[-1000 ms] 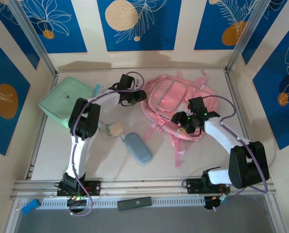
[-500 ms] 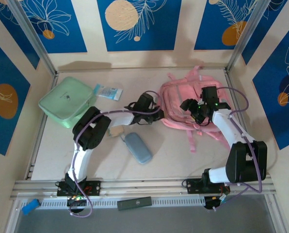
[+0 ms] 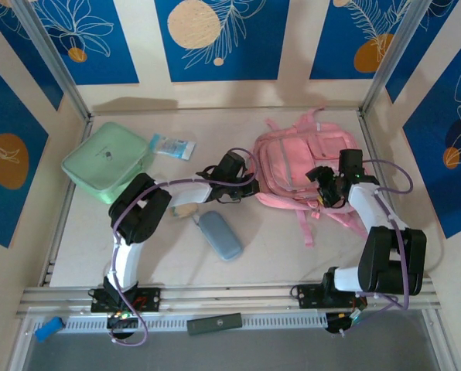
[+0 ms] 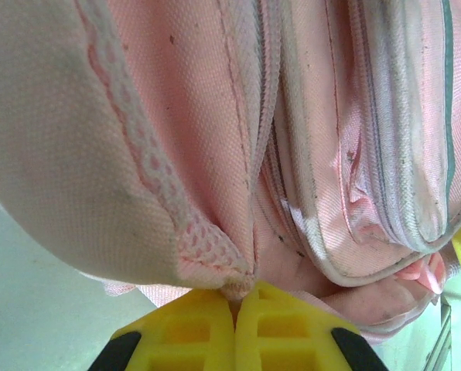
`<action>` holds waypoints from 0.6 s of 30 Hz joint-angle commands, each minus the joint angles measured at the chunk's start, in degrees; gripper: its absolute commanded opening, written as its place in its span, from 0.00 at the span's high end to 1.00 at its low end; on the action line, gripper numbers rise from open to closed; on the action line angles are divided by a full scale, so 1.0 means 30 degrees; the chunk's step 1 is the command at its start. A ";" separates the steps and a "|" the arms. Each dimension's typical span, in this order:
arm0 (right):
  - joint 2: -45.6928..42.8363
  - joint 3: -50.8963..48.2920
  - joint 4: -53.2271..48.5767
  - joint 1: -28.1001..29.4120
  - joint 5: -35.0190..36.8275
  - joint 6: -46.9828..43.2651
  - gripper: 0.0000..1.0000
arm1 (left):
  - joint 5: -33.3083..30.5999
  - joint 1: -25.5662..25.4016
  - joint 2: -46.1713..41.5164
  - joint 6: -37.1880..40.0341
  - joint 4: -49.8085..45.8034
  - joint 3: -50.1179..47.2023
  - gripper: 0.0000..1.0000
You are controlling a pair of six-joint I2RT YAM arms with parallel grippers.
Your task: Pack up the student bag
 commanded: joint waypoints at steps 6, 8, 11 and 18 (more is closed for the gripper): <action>0.1151 -0.0117 0.1402 0.2169 0.2007 0.2689 0.26 | -0.0226 -0.0407 -0.0627 0.0498 -0.0901 -0.0026 1.00; 0.1282 -0.0292 0.1991 0.2382 0.2319 0.3263 0.25 | -0.0236 -0.0443 -0.0675 0.0403 -0.0644 -0.0263 1.00; 0.1508 -0.0556 0.2980 0.2555 0.3421 0.3682 0.24 | -0.0239 -0.0513 -0.0654 0.0359 -0.0809 -0.0344 1.00; 0.0279 -0.1294 0.4172 0.3902 0.5532 0.3483 0.20 | -0.0915 -0.0656 -0.0985 0.0487 -0.1657 -0.0629 1.00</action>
